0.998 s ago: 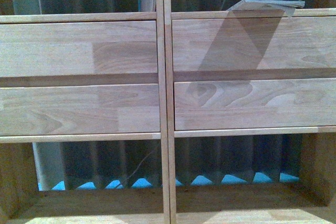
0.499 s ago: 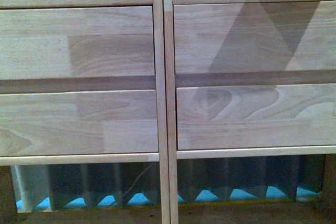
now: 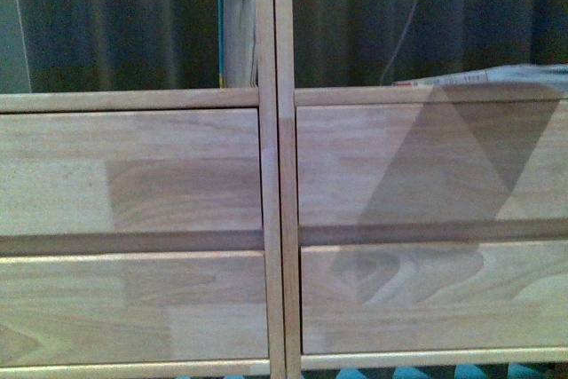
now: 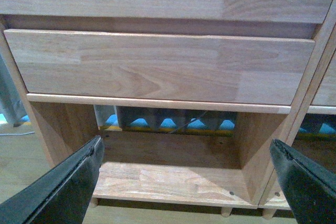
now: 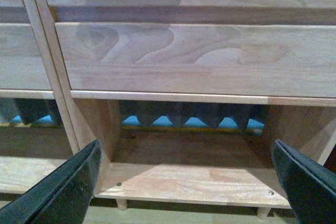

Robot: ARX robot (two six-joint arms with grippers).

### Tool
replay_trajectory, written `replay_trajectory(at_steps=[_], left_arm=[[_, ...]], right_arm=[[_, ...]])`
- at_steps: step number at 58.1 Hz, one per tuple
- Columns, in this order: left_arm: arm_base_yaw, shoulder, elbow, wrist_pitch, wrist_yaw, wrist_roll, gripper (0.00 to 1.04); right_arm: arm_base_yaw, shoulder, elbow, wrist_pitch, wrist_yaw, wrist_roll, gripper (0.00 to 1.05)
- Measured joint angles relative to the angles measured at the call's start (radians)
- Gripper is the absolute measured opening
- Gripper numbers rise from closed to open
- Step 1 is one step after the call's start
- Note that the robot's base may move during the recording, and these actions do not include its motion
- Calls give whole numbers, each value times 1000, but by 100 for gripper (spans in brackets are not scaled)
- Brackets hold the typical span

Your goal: Organize books on shelf

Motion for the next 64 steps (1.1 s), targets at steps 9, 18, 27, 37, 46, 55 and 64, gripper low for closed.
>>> replay_trajectory(at_steps=[9, 18, 27, 37, 46, 55, 64], left_arm=[[0, 0, 0, 0, 1, 0, 97], [0, 0, 0, 0, 2, 0, 97], [0, 0, 0, 0, 1, 0, 97], [0, 0, 0, 0, 1, 0, 97], [0, 0, 0, 0, 1, 0, 97], [0, 0, 0, 0, 1, 0, 97], [0, 0, 0, 0, 1, 0, 97]], right_arm=[[0, 0, 0, 0, 0, 1, 98], [-124, 129, 35, 77, -327, 234, 98], [-203, 421, 201, 333, -470, 592, 98], [-147, 776, 408, 508, -407, 900, 98], [-66, 1089, 581, 602, -323, 1115, 98], [0, 1277, 699, 625, -249, 1233, 98], [35, 1381, 803, 625, -203, 1291, 98]])
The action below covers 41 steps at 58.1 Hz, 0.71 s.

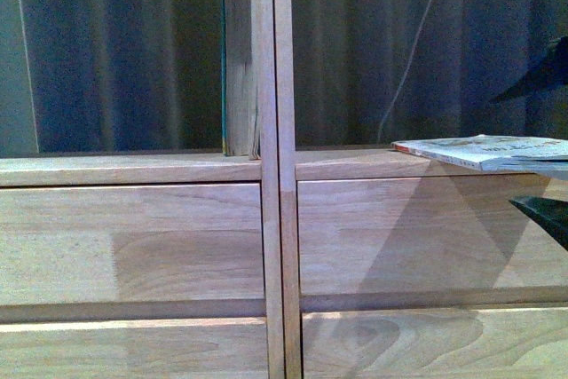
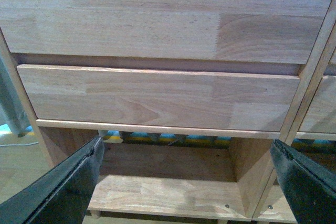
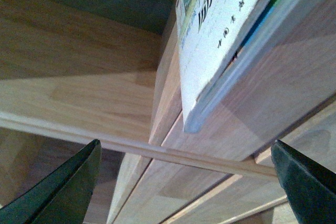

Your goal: Organize books on shelf

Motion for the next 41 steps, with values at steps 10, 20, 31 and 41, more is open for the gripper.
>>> replay_trajectory(at_steps=[10, 20, 31, 41], left_arm=[[0, 0, 0, 0, 0, 0, 97], [0, 0, 0, 0, 0, 0, 97], [0, 0, 0, 0, 0, 0, 97], [0, 0, 0, 0, 0, 0, 97]], right_arm=[[3, 81, 92, -18, 45, 31, 98], [-31, 129, 138, -30, 83, 70, 98], [-74, 139, 164, -46, 87, 89, 98], [-86, 139, 166, -40, 76, 111, 98]])
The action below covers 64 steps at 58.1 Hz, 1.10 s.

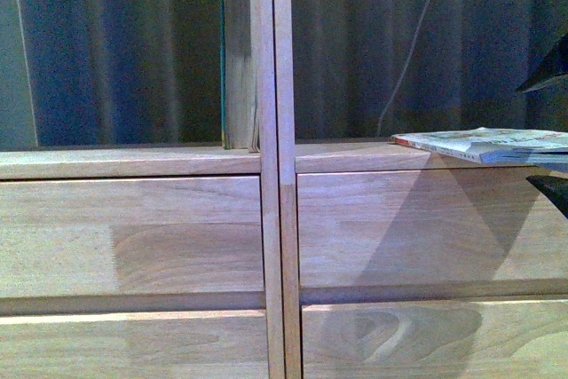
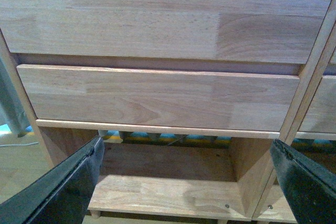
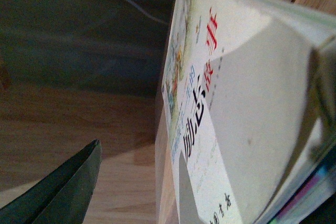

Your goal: Organize books on shelf

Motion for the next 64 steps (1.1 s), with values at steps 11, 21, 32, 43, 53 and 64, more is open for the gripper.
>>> replay_trajectory(at_steps=[11, 21, 32, 43, 53, 64], left_arm=[[0, 0, 0, 0, 0, 0, 97], [0, 0, 0, 0, 0, 0, 97], [0, 0, 0, 0, 0, 0, 97], [0, 0, 0, 0, 0, 0, 97], [74, 47, 0, 83, 232, 8, 97], [338, 319, 57, 399, 734, -21, 97]], right_arm=[[8, 3, 1, 6, -6, 25, 79], [26, 10, 1, 6, 1, 41, 53], [36, 19, 1, 14, 3, 45, 26], [35, 19, -23, 65, -8, 56, 7], [24, -16, -81, 114, -44, 76, 7], [7, -109, -113, 154, -96, 89, 7]])
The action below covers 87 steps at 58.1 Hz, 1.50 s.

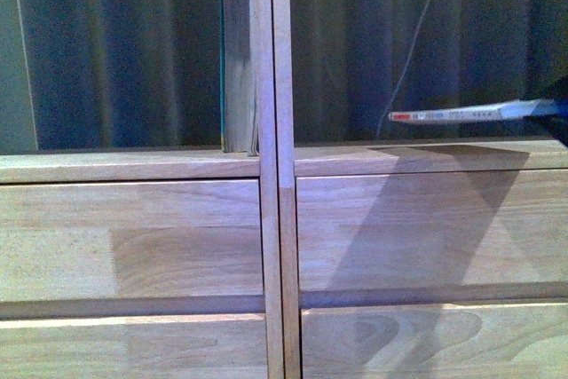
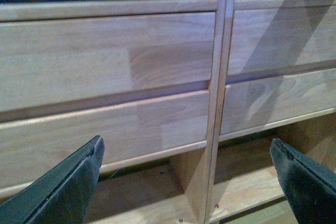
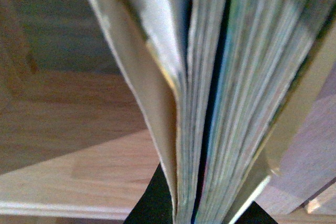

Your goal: Organize books on shelf

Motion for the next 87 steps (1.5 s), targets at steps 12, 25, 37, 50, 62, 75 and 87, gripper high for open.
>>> replay_trajectory(at_steps=[12, 25, 37, 50, 62, 75, 87], left_arm=[[103, 272, 155, 223, 63, -93, 97], [68, 540, 350, 291, 1, -146, 97], [-48, 805, 626, 275, -63, -200, 97], [-185, 983, 853, 183, -107, -238, 97], [-306, 1096, 1067, 52, -78, -405, 97], [-385, 1098, 1102, 223, 60, -738, 97], [-448, 1077, 1071, 383, 130, -916, 97]], right_arm=[[-19, -108, 0, 11, -47, 0, 7], [-10, -177, 33, 0, -70, -37, 7], [51, -212, 110, -27, -78, -235, 7], [93, -213, 137, -11, -72, -425, 7], [122, -222, 117, 126, -114, -446, 7], [175, -214, 107, 233, -201, -439, 7], [191, -130, 119, 275, -188, -405, 7]])
